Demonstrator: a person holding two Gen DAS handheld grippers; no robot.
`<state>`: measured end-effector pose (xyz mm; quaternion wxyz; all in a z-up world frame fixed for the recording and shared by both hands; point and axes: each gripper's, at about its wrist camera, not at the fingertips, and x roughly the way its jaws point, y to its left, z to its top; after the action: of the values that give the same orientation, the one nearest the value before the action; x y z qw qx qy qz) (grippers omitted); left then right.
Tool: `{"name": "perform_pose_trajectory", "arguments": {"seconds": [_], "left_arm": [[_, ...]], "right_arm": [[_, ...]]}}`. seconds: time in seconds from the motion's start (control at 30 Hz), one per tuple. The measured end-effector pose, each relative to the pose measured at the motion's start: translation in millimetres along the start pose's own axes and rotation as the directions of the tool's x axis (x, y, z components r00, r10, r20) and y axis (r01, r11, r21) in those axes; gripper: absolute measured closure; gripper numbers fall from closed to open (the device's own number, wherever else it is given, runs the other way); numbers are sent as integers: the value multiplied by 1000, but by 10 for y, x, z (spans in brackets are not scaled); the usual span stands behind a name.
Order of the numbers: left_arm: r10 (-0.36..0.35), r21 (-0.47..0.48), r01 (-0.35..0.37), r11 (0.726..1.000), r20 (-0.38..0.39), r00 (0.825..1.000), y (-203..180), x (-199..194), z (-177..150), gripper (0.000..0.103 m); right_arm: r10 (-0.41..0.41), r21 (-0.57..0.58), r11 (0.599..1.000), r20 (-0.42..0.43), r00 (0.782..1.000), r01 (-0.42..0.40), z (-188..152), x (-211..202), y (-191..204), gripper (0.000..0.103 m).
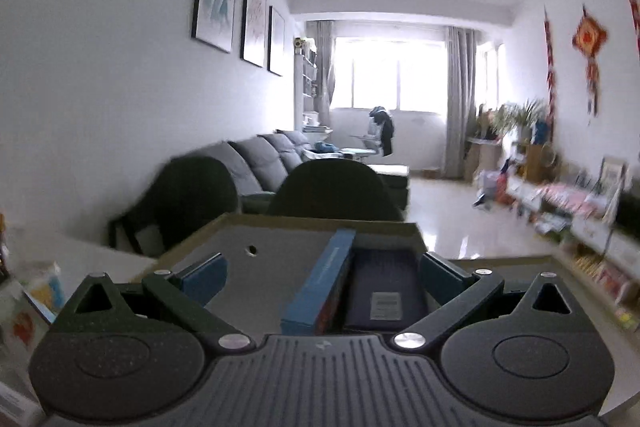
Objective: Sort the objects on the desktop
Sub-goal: 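Move the left gripper toward the white box with red bear logo, then close the left gripper on the white bear box and lift it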
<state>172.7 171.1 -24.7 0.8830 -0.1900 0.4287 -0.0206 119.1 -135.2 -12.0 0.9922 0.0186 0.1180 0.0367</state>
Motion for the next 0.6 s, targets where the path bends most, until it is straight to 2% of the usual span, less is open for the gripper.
{"name": "perform_pose_trajectory", "arguments": {"seconds": [0.1, 0.17, 0.33, 0.5, 0.6], "left_arm": [[-75, -134, 67, 989, -60, 995, -39, 89, 69, 0], [-116, -245, 89, 965, -96, 989, -8, 205, 81, 0], [-129, -458, 47, 888, -150, 980, 89, 457, 15, 0], [-109, -553, 6, 833, -153, 982, 87, 587, -17, 0], [-71, -569, -19, 822, -136, 988, 22, 615, 6, 2]], "right_arm": [[39, 67, 997, -30, 999, -37, -15, 38, -109, 0], [63, 95, 994, -45, 997, -59, -22, 53, -145, 0], [124, 173, 979, -62, 990, -112, -30, 79, -222, 0], [114, 182, 977, -31, 993, -107, -31, 18, -216, 0], [112, 174, 979, -33, 993, -105, -59, 10, -168, 0]]}}
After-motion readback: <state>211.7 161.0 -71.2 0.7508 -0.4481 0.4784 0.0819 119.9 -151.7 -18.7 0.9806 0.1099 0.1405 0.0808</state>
